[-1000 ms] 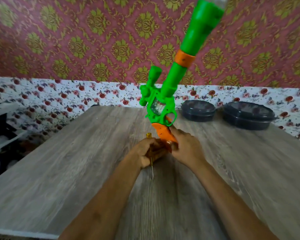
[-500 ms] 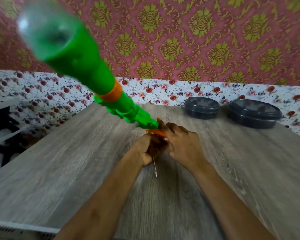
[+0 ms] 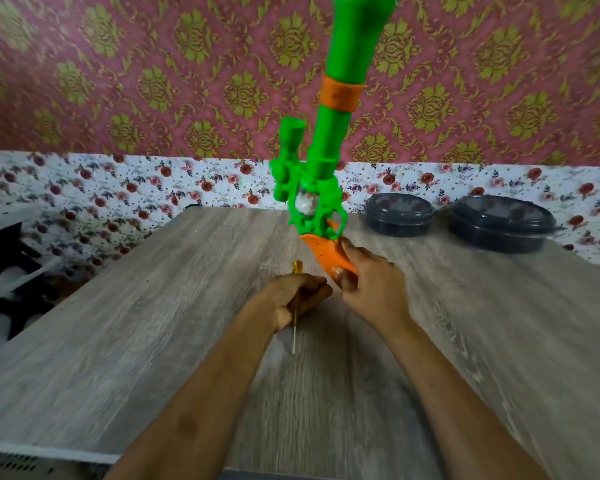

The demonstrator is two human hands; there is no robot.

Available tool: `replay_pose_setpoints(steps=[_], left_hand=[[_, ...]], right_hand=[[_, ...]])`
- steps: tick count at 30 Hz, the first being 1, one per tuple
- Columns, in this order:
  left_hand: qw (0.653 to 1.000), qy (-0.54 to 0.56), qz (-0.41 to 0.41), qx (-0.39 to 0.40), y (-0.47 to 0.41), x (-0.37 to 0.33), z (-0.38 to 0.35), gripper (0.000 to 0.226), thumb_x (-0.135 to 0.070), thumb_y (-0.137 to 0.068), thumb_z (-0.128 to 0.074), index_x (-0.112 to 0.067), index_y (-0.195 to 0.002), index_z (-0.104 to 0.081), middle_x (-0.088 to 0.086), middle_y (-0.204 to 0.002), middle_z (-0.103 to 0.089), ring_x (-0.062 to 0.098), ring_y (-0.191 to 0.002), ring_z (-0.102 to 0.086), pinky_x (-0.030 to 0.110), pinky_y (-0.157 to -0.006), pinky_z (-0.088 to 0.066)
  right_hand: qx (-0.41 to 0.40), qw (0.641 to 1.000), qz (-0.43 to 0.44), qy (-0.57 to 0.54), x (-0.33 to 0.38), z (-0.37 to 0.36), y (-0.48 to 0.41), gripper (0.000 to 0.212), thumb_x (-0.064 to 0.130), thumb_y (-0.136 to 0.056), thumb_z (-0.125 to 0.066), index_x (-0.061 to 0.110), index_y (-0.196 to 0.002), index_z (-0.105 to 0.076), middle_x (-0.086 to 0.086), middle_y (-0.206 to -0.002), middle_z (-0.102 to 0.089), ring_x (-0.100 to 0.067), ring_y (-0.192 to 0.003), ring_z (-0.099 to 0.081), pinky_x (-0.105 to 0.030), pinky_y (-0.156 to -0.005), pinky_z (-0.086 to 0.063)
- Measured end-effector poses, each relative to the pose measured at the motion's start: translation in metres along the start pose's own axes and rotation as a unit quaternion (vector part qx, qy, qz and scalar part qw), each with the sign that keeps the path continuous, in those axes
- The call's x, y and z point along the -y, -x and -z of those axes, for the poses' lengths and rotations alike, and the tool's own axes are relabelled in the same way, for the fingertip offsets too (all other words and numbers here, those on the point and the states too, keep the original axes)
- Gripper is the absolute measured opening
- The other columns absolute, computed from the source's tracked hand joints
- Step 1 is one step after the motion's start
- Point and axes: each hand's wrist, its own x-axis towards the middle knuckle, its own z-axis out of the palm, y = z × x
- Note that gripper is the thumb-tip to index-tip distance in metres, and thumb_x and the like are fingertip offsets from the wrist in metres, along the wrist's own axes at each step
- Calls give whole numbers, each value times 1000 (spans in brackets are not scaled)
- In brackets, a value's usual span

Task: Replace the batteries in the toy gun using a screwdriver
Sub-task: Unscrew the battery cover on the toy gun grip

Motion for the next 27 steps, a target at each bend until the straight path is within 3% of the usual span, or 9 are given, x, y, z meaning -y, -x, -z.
replay_pose_setpoints(steps=[2, 3, 6, 8, 10, 12, 15, 21, 27], left_hand=[[988, -153, -17, -13, -5, -5, 4, 13, 8, -85, -56, 8, -73, -60, 11, -52, -64, 18, -48, -64, 26, -59, -56], [956, -289, -39, -19, -7, -11, 7, 8, 0, -79, -65, 6, -74, -64, 10, -53, -65, 17, -48, -63, 28, -57, -56], [772, -632, -64, -21, -7, -33, 5, 31, -27, -58, -75, -3, -77, -70, 15, -68, -67, 21, -57, -57, 28, -61, -47], [674, -736, -54, -41, -3, -46, -3, 18, -23, -67, -77, -8, -71, -67, 9, -63, -63, 16, -52, -53, 21, -51, -42], [613, -785, -59, -73, -8, -52, -7, 15, -20, -73, -75, -11, -69, -63, 5, -67, -63, 12, -53, -54, 17, -45, -40], [564, -817, -80, -92, -18, -52, -6, 19, -19, -75, -74, -5, -88, -67, 11, -91, -68, 18, -75, -64, 20, -60, -44], [529, -829, -111, -141, -31, -51, -2, 31, -12, -80, -69, 0, -109, -64, 16, -107, -65, 26, -97, -63, 28, -69, -45], [553, -786, -188, -205, -53, -58, 8, 19, -7, -89, -55, -2, -102, -68, 16, -98, -66, 27, -86, -65, 30, -70, -52], [501, -797, -255, -222, -51, -35, 19, 14, -9, -89, -53, -8, -94, -66, 15, -95, -67, 30, -86, -63, 32, -65, -41]], right_hand=[[4, 997, -49, -66, -7, 0, 1, 56, 22, -85, -59, 15, -138, -44, -14, -121, -63, -35, -106, -59, -39, -87, -46], [3, 992, -72, -101, -9, 1, 2, 55, 20, -84, -60, 14, -137, -45, -16, -122, -62, -36, -108, -59, -41, -90, -45], [0, 975, -123, -186, -18, 0, 1, 52, 15, -82, -64, 9, -132, -51, -20, -122, -62, -36, -111, -59, -43, -95, -46], [9, 962, -143, -234, -22, -2, 0, 52, 16, -79, -67, 9, -129, -55, -18, -120, -63, -33, -110, -60, -43, -95, -46], [16, 942, -160, -295, -23, -5, 0, 49, 16, -77, -65, 10, -125, -58, -14, -117, -66, -29, -107, -62, -43, -94, -48], [26, 925, -173, -338, -22, -7, 1, 40, 8, -80, -63, 8, -120, -61, -13, -112, -68, -26, -101, -64, -42, -92, -50], [41, 905, -182, -381, -20, -11, 1, 31, 2, -84, -61, 5, -115, -63, -8, -103, -68, -16, -91, -60, -36, -88, -49], [64, 889, -203, -406, -22, -21, -1, 36, 7, -85, -62, 3, -121, -59, -10, -113, -66, -13, -96, -58, -29, -91, -46], [80, 893, -203, -393, -27, -27, -4, 37, 12, -84, -64, 5, -120, -60, -10, -115, -66, -20, -103, -61, -37, -97, -47]])
